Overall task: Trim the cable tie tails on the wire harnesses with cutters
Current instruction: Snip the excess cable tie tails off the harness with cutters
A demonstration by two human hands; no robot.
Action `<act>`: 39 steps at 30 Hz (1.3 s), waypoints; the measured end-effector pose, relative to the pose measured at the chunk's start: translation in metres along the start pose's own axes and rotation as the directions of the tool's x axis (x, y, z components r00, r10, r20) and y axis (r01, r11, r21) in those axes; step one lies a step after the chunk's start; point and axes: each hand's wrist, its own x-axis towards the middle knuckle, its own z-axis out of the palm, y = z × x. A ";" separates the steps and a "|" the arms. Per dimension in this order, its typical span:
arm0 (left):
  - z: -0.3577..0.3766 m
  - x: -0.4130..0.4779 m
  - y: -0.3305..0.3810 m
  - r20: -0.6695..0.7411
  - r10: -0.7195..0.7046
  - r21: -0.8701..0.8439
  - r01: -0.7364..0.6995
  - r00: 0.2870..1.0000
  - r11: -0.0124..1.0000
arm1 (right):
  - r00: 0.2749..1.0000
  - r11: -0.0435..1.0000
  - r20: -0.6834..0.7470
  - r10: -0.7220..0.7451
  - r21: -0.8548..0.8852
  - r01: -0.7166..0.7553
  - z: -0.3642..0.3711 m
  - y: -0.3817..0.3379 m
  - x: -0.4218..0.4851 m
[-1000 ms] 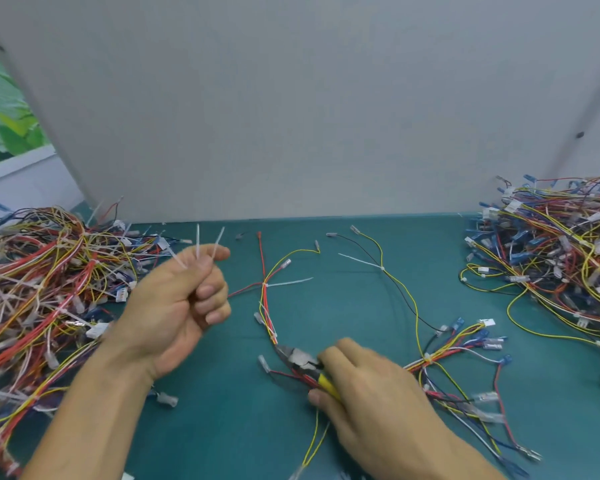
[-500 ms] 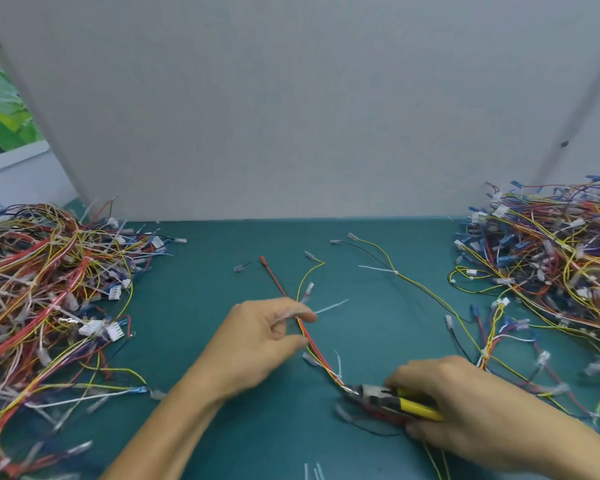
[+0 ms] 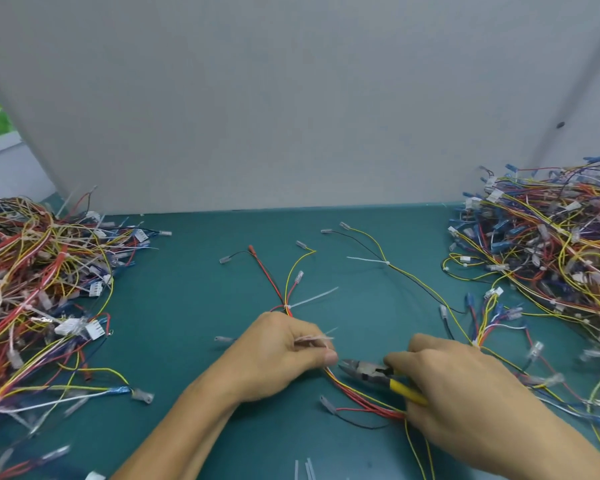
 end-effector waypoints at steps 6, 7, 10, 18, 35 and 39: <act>0.006 0.006 0.003 -0.030 -0.052 0.057 0.054 0.998 0.997 | 0.999 0.999 -0.017 0.051 -0.008 -0.051 0.003 -0.014 -0.001; 0.006 0.007 0.002 -0.028 -0.061 0.046 0.062 0.998 0.997 | 0.998 0.998 -0.017 0.057 -0.002 -0.057 0.003 -0.015 0.000; 0.004 0.006 0.000 -0.005 -0.068 0.004 0.068 0.998 0.998 | 0.997 0.997 -0.014 0.078 0.012 -0.078 0.002 -0.018 0.000; 0.002 0.006 -0.002 0.008 -0.047 -0.072 0.047 0.999 0.996 | 0.996 0.996 0.013 0.093 -0.014 -0.093 0.005 -0.024 0.006; 0.003 0.006 -0.003 -0.018 -0.089 -0.088 0.087 0.996 0.992 | 0.993 0.994 0.051 0.106 -0.017 -0.106 0.000 -0.028 0.002; 0.002 0.006 -0.002 -0.018 -0.085 -0.074 0.083 0.996 0.994 | 0.993 0.994 0.047 0.110 -0.024 -0.109 0.002 -0.030 0.003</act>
